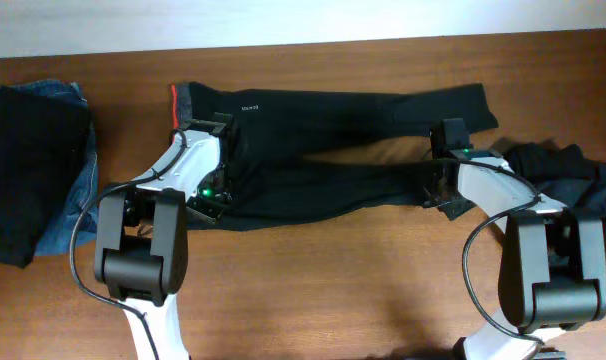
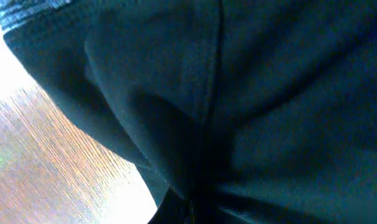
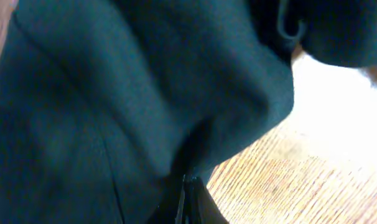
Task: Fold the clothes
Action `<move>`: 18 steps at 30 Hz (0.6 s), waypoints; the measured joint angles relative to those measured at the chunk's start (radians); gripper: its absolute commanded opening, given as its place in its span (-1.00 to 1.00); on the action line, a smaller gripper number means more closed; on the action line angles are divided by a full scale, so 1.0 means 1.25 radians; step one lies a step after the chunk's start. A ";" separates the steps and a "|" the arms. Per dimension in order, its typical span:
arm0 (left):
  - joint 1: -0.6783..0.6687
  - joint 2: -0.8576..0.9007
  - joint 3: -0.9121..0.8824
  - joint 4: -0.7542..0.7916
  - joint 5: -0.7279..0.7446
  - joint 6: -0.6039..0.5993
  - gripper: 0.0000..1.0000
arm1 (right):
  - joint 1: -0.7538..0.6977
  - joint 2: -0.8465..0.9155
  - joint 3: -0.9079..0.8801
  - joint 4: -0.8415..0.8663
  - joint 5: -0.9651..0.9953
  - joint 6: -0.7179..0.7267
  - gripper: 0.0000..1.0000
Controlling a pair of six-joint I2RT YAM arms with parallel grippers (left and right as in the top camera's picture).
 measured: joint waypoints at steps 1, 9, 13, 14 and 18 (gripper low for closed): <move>0.000 0.000 0.000 -0.002 -0.001 0.012 -0.99 | 0.000 0.000 0.000 -0.001 -0.007 -0.013 -0.93; 0.000 -0.067 -0.004 -0.052 -0.067 0.081 -0.99 | 0.000 -0.062 0.000 -0.084 -0.058 -0.092 -0.92; 0.000 -0.153 -0.004 -0.083 -0.098 0.095 -0.99 | 0.000 -0.155 0.000 -0.121 -0.064 -0.112 -0.92; 0.000 -0.158 -0.004 -0.092 -0.100 0.096 -0.99 | 0.000 -0.172 0.000 -0.135 -0.064 -0.113 -0.92; 0.000 -0.161 -0.004 -0.130 -0.111 0.100 -0.99 | 0.000 -0.233 0.000 -0.190 -0.063 -0.119 -0.92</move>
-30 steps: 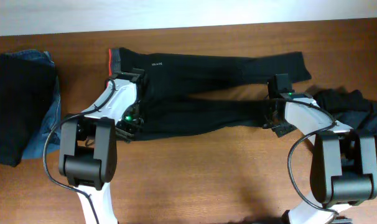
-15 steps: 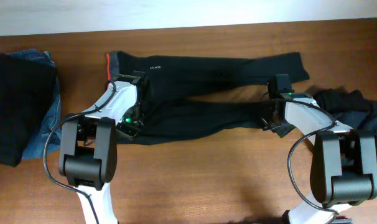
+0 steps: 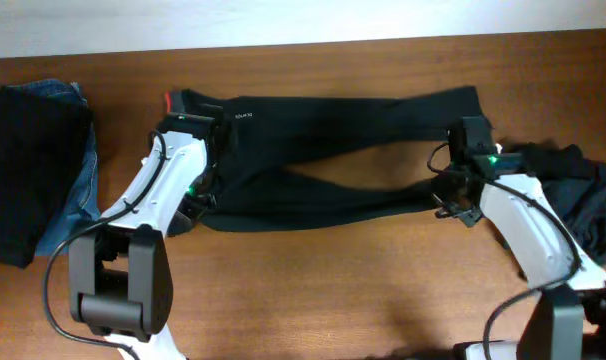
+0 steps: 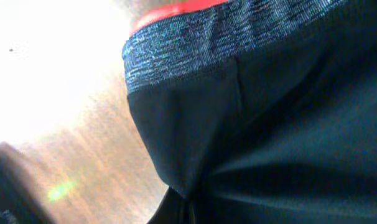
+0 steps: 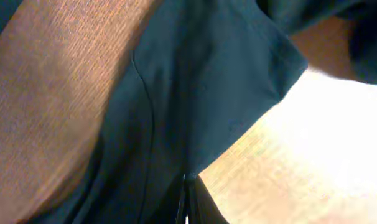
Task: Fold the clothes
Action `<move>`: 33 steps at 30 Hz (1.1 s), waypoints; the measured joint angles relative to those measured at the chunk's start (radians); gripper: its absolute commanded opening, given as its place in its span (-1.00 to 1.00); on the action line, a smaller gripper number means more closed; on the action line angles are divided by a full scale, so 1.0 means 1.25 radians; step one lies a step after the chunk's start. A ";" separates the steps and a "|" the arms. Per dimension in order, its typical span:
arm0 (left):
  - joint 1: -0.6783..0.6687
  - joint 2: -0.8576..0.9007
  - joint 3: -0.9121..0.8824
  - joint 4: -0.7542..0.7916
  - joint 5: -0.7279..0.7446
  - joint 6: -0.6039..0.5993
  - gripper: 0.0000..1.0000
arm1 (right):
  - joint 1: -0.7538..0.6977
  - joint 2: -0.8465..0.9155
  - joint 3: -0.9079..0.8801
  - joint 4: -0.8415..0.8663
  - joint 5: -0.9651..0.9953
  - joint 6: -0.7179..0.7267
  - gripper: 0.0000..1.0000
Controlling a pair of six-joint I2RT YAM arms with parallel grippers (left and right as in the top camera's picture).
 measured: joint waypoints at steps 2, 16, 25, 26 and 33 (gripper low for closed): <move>0.000 0.000 0.000 -0.016 -0.005 0.000 -0.99 | 0.000 -0.010 0.000 -0.021 0.000 -0.002 -0.92; -0.001 -0.074 0.000 -0.104 -0.049 0.000 -0.99 | 0.000 -0.131 0.000 -0.117 0.003 -0.008 -0.92; -0.001 -0.099 -0.003 0.036 -0.108 0.001 -0.99 | 0.000 -0.140 0.001 0.116 0.039 -0.064 -0.92; -0.001 -0.099 -0.003 0.059 -0.116 0.003 -0.99 | 0.000 -0.135 0.001 0.139 0.040 -0.068 -0.92; -0.001 -0.099 -0.004 0.228 -0.168 0.035 -0.99 | 0.000 -0.006 0.001 0.310 0.051 -0.091 -0.92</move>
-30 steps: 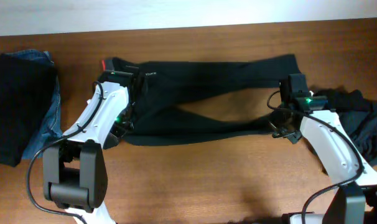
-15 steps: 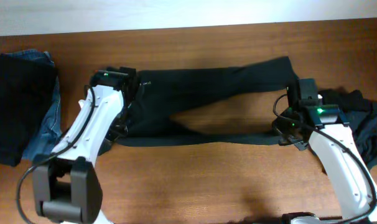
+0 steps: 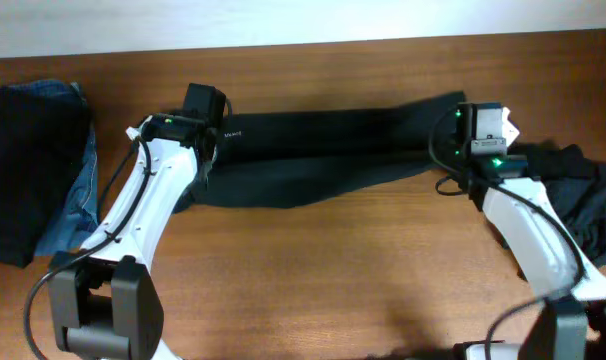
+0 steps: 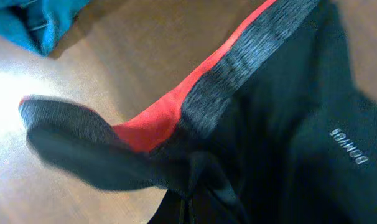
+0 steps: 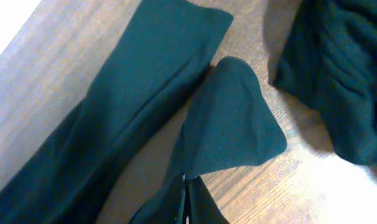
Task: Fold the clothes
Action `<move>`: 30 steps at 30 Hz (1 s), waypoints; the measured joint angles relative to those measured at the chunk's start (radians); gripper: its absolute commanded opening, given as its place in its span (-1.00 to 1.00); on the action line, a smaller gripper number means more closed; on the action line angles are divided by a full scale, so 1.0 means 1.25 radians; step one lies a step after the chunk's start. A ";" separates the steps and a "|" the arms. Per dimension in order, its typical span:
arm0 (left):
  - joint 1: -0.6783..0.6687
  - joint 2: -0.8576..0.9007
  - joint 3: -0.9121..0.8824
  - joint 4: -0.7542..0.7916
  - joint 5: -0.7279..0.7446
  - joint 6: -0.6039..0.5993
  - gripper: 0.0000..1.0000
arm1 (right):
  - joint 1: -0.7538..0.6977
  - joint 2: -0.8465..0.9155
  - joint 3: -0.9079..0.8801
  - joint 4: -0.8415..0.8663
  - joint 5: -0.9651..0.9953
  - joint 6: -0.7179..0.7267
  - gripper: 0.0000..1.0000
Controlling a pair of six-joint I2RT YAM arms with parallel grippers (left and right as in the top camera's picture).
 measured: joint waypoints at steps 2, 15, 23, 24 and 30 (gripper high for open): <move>0.000 0.000 -0.001 0.043 -0.010 0.007 -0.99 | 0.000 0.029 0.000 0.028 0.002 -0.005 -0.92; 0.000 0.089 -0.002 0.245 -0.031 0.039 -0.99 | 0.000 0.075 0.000 0.234 0.093 -0.035 -0.92; -0.002 0.128 -0.002 0.359 -0.045 0.066 -0.99 | 0.000 0.188 0.000 0.323 0.109 -0.040 -0.92; -0.002 0.134 -0.002 0.373 -0.048 0.067 -0.99 | 0.000 0.199 0.000 0.332 0.109 -0.039 -0.91; -0.003 0.152 -0.002 0.449 -0.063 0.070 -0.99 | 0.000 0.214 0.000 0.396 0.112 -0.042 -0.88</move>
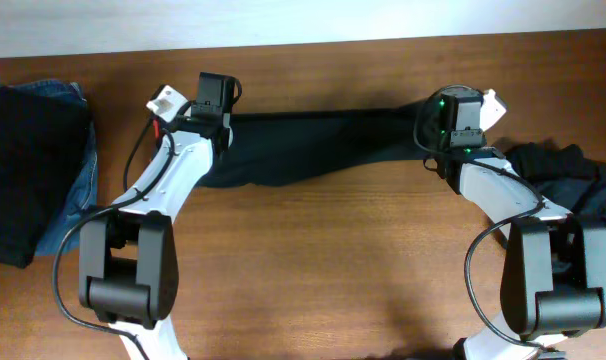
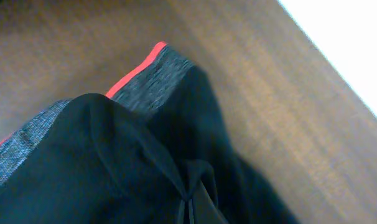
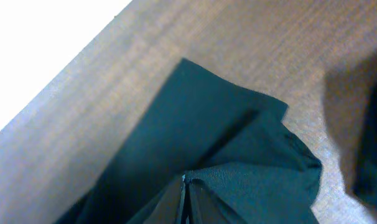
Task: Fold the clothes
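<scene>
Black leggings (image 1: 313, 145) lie folded lengthwise along the far part of the table, one leg on top of the other. My left gripper (image 1: 215, 108) is shut on the waist end, where the grey waistband with a red edge (image 2: 152, 70) shows. At the ankle end my right gripper (image 1: 453, 125) is shut on the upper leg's cuff (image 3: 238, 180), with the lower cuff (image 3: 195, 99) lying beneath it.
A folded stack of dark cloth on blue denim (image 1: 28, 170) lies at the table's left edge. A crumpled black garment (image 1: 573, 180) sits at the right edge. The table's far edge (image 1: 303, 42) runs just beyond the leggings.
Both grippers have moved farther toward the table's back edge with the near leg. That leg now lies over the far leg, and the leggings form one narrow band.
Both grippers were shut on the near leg of the spread leggings, left at the waist and right at the ankle. The near leg then stood lifted and closer to the far leg at each moment. Now it lies on the far leg.
</scene>
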Action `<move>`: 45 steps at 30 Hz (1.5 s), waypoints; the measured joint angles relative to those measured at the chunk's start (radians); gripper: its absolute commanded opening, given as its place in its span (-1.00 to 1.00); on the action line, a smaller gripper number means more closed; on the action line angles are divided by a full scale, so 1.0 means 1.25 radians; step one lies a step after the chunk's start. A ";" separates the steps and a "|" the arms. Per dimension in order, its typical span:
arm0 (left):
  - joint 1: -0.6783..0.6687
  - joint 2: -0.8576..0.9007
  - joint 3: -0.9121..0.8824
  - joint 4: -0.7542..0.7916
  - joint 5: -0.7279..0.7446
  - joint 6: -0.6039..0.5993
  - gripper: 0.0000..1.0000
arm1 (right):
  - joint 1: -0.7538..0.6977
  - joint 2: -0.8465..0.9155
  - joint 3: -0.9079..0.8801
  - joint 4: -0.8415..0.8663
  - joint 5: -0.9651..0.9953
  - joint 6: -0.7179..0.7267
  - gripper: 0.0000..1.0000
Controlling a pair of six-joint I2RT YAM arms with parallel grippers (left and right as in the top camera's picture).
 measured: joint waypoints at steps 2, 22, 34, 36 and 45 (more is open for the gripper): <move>0.000 0.011 0.000 0.034 -0.003 0.008 -0.98 | 0.000 0.000 0.000 0.016 0.002 -0.001 -0.86; 0.016 0.059 0.032 0.096 -0.007 0.241 0.93 | 0.000 0.064 0.001 0.114 0.000 -0.091 0.98; 0.096 0.059 0.142 -0.280 0.237 0.248 0.29 | 0.000 -0.011 0.002 -0.065 -0.123 -0.151 0.98; 0.114 0.059 0.142 -0.309 0.262 0.231 0.15 | 0.000 -0.011 0.002 -0.093 -0.137 -0.154 0.98; 0.141 0.059 0.142 -0.281 0.226 0.233 -0.27 | 0.000 -0.011 0.002 -0.098 -0.149 -0.156 0.98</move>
